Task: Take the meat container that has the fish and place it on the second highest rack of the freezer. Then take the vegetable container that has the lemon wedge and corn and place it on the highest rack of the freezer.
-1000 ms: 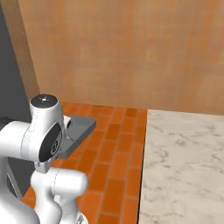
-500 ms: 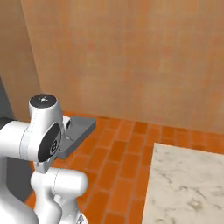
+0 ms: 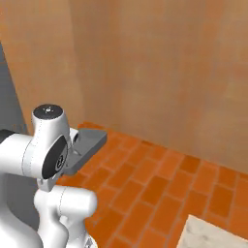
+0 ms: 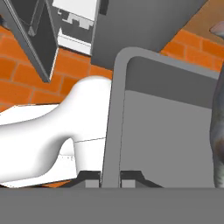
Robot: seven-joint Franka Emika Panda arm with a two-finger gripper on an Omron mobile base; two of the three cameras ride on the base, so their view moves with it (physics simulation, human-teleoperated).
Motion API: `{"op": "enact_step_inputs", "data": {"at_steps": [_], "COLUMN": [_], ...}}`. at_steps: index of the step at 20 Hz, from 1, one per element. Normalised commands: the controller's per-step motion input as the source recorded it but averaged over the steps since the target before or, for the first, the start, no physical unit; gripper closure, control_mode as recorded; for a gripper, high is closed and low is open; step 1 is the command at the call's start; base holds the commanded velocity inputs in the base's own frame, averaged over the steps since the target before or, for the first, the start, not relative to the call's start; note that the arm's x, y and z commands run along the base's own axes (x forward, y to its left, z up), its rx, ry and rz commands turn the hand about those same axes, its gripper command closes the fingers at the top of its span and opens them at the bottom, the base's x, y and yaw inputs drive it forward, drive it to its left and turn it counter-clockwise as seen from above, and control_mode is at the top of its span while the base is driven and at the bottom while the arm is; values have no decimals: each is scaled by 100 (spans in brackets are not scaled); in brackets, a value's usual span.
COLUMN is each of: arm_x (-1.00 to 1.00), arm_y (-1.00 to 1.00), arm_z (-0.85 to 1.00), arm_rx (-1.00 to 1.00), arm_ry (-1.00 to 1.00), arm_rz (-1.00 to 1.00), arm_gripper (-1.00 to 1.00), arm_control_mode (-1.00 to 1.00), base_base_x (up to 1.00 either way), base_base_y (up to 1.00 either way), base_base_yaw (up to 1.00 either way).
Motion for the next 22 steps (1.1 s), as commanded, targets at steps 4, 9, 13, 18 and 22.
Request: {"op": "enact_step_inputs", "data": {"at_steps": [4, 9, 13, 18, 22], "arm_x": [0, 0, 0, 0, 0], "arm_y": [0, 0, 0, 0, 0], "arm_z": [0, 0, 0, 0, 0], "arm_rx": [0, 0, 0, 0, 0], "arm_ry": [0, 0, 0, 0, 0], "arm_rz": [0, 0, 0, 0, 0], "arm_gripper": [100, 100, 100, 100, 100], "arm_control_mode": [100, 100, 100, 100, 100], "base_base_x": [14, 27, 27, 9, 9], "base_base_y": [23, 9, 0, 0, 0], "base_base_yaw": [65, 61, 60, 61, 61]}}
